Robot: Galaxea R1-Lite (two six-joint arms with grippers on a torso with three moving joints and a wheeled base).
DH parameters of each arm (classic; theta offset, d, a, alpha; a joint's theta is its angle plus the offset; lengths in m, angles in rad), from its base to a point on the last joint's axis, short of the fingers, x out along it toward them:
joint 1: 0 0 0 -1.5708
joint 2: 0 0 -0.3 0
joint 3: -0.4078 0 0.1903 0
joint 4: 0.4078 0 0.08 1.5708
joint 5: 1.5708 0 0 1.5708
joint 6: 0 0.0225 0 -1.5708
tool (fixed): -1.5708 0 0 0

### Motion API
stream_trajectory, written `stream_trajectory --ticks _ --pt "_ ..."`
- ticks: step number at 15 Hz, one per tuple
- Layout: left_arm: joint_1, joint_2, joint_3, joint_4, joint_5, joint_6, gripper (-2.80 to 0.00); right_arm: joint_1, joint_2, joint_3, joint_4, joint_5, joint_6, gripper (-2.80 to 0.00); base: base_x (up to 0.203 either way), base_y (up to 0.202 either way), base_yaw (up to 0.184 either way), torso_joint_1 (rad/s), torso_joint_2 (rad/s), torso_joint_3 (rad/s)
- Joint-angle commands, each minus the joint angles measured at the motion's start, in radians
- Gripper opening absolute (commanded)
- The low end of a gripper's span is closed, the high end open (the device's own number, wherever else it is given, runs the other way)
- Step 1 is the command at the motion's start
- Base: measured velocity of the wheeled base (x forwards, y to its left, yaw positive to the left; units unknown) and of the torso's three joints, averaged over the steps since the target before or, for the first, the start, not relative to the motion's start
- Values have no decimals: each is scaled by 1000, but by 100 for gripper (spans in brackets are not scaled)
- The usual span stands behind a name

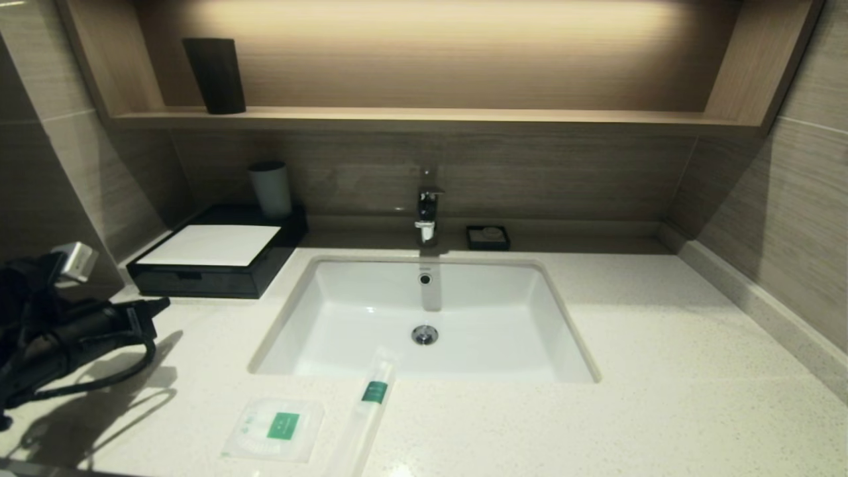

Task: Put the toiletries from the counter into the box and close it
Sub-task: Open the drawer

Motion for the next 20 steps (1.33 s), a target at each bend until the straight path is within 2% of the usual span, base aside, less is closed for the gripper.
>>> stream_trajectory --ticks 1,9,12,16,20 --pt "11 3 -5 0 -20 -1 -280 0 0 0 1 0 1 -280 0 0 0 0 0 0" --pt "8 38 -8 7 -16 6 -280 0 0 0 0 0 -1 -280 0 0 0 0 0 0" --pt "-24 37 -8 3 -5 11 -280 0 0 0 0 0 0 -280 0 0 0 0 0 0" --pt "-105 16 8 -6 98 16 -280 0 -1 0 0 0 0 -280 0 0 0 0 0 0" --pt "-146 -34 46 -29 112 15 -280 0 0 0 0 0 1 -280 0 0 0 0 0 0"
